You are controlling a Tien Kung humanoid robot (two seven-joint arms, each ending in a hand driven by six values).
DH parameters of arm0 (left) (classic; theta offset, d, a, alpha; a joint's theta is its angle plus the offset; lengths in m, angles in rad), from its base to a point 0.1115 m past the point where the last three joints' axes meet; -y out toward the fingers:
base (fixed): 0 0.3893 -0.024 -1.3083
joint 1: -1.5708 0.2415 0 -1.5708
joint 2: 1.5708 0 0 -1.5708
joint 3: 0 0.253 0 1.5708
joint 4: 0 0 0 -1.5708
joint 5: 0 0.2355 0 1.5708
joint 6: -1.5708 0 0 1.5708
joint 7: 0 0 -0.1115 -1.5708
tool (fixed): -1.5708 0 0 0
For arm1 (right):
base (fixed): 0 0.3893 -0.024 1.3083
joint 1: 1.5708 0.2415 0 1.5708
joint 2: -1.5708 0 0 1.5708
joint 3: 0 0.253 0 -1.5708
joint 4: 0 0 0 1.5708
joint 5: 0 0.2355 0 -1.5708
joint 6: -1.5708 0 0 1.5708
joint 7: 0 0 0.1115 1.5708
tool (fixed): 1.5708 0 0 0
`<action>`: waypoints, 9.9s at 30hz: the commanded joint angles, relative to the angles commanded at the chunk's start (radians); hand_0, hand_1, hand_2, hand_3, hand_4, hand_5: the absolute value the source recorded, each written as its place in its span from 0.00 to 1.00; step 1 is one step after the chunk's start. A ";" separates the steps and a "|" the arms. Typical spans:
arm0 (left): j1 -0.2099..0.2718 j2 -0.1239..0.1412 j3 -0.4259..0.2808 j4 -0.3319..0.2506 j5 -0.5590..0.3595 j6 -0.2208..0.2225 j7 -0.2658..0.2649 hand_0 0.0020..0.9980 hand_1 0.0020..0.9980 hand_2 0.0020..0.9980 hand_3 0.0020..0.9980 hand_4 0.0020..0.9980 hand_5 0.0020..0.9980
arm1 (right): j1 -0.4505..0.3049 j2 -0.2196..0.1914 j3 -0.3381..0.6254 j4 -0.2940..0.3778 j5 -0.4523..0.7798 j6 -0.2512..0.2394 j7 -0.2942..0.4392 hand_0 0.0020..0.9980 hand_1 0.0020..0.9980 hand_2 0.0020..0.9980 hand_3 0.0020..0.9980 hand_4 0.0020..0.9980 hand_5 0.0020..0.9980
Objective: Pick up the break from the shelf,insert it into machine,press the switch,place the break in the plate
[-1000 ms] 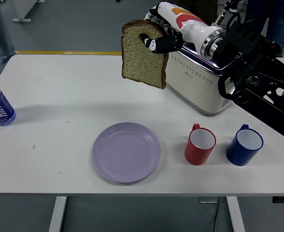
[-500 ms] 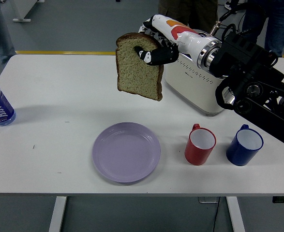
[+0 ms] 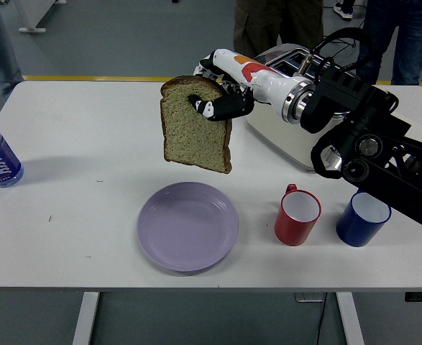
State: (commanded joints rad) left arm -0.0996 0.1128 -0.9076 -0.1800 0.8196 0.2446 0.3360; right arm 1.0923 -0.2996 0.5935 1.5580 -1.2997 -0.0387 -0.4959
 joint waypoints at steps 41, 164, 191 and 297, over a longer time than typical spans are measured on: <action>-0.006 0.000 0.009 0.000 -0.010 0.000 -0.003 0.64 0.48 0.45 0.55 0.34 0.83 | -0.034 0.072 -0.082 -0.079 0.268 0.026 0.012 0.00 0.00 0.30 0.39 0.42 0.08; -0.013 -0.004 0.006 0.000 -0.001 0.000 -0.001 0.64 0.48 0.45 0.55 0.35 0.83 | -0.077 0.267 -0.232 -0.461 0.400 0.025 0.059 0.00 0.00 0.30 0.39 0.43 0.07; -0.008 -0.004 0.002 0.000 0.007 -0.001 0.001 0.64 0.48 0.45 0.55 0.35 0.83 | -0.079 0.274 -0.227 -0.472 0.352 0.091 0.078 0.02 0.09 0.38 0.46 0.50 0.11; -0.007 -0.003 0.005 0.000 -0.004 -0.001 0.000 0.64 0.49 0.45 0.55 0.34 0.83 | -0.089 0.199 -0.053 -0.344 0.432 -0.071 0.375 0.92 0.88 0.87 0.87 0.67 0.32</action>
State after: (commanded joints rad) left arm -0.1069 0.1097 -0.9026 -0.1800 0.8151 0.2440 0.3356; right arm 1.0029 -0.1010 0.5407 1.2143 -0.8673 -0.1095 -0.1213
